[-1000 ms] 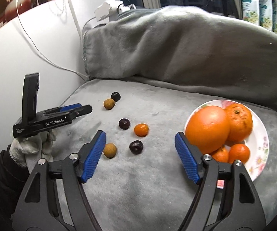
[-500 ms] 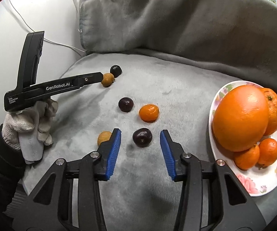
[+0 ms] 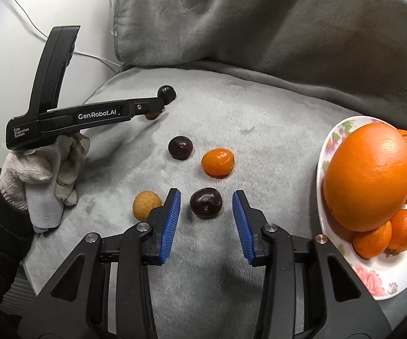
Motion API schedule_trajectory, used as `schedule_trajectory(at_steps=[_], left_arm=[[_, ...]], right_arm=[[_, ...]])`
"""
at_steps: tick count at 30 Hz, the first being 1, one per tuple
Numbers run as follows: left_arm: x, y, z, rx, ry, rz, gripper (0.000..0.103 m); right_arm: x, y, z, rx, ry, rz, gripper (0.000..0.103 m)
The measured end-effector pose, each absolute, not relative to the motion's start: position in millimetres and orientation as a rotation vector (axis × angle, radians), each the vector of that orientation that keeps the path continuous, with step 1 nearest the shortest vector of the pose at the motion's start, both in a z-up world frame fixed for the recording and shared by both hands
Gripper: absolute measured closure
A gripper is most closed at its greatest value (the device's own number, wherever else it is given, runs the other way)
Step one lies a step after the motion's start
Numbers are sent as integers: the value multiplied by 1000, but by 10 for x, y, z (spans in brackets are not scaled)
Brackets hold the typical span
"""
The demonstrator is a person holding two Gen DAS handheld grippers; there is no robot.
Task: Organize fruits
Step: 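Grasp the small brown fruit with the left tool while the right tool grasps a dark plum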
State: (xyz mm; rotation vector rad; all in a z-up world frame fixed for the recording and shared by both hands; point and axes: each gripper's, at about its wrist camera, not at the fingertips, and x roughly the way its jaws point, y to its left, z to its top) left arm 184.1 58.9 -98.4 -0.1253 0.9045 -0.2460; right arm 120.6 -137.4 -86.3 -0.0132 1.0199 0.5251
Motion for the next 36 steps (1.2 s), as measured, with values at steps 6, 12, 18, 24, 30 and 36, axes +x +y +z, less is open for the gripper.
schedule_trajectory(at_steps=[6,12,18,24,30,36], left_arm=[[1876,582,-1011,-124,916,-237,65],[1913,526,-1036,-110,918,-235,71],[1898,525,-1032,-111,915,-245,78],[1893,505,-1021,-118,912,-242,79],[1794,515,-944,-127,895,-252,79],[1634,471,-812,-137,866,-273,79]], right_arm=[[1264,-1361,-934,-15,1040,529,63],[1270,-1326,-963,-28,1049,533,72],[1270,-1330,-972,-32,1052,532,77],[1252,-1340,-979,-19,1043,529,78],[1203,-1371,-928,-9,1023,528,78],[1083,-1425,-794,-3,990,533,78]])
